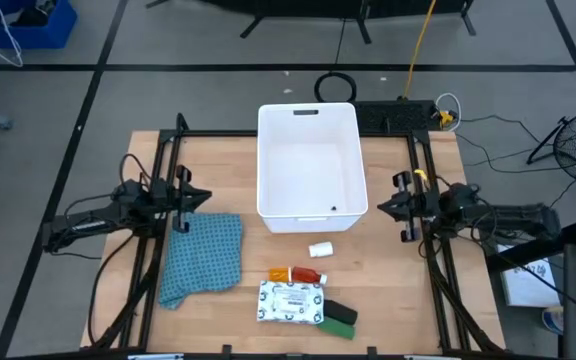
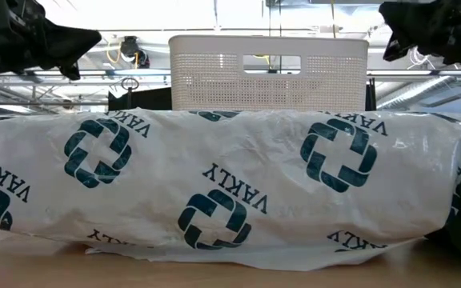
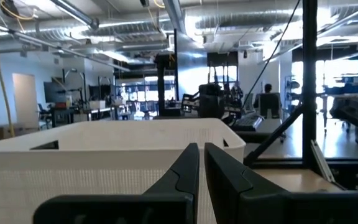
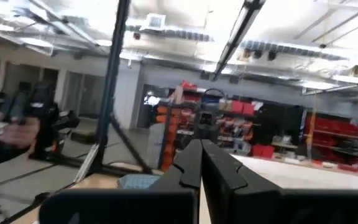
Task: Pick & place medical supplies in basket/bin
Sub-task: Put the black bandage in the white basket
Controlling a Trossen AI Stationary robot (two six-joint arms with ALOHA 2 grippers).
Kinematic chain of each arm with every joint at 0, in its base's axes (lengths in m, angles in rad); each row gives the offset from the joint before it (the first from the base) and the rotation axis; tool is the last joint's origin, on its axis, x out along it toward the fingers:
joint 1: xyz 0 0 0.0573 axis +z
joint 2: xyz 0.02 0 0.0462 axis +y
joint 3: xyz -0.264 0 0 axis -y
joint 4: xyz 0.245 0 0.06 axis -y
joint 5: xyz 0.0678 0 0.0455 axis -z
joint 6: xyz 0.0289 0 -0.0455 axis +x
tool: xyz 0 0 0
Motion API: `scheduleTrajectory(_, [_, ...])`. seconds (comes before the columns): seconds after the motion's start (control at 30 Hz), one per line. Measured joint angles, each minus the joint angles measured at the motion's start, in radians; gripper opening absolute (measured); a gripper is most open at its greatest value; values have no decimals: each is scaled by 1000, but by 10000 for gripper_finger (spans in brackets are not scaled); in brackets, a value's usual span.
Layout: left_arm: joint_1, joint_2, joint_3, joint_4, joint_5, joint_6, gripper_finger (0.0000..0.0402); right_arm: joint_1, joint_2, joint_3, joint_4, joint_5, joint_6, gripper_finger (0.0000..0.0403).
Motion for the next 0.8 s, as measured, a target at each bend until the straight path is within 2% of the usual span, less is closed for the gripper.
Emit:
scheduleTrajectory(0.23, [0,0,0,-3,-29,0,31,202,203,155,3,148,-90,0])
scheduleTrajectory(0.3, [0,0,0,-6,-45,0,31,262,282,212,-41,201,-104,0])
scheduleTrajectory(0.4, [0,0,0,-15,-57,0,31,349,422,342,-180,237,-91,4])
scheduleTrajectory(0.5, [0,0,0,-35,-56,0,31,450,597,473,-304,380,-22,25])
scheduleTrajectory(0.67, [0,0,0,-55,-55,-35,31,619,867,737,-634,595,93,88])
scheduleTrajectory(0.8, [0,0,0,-68,-54,-48,31,712,1031,945,-948,626,287,143])
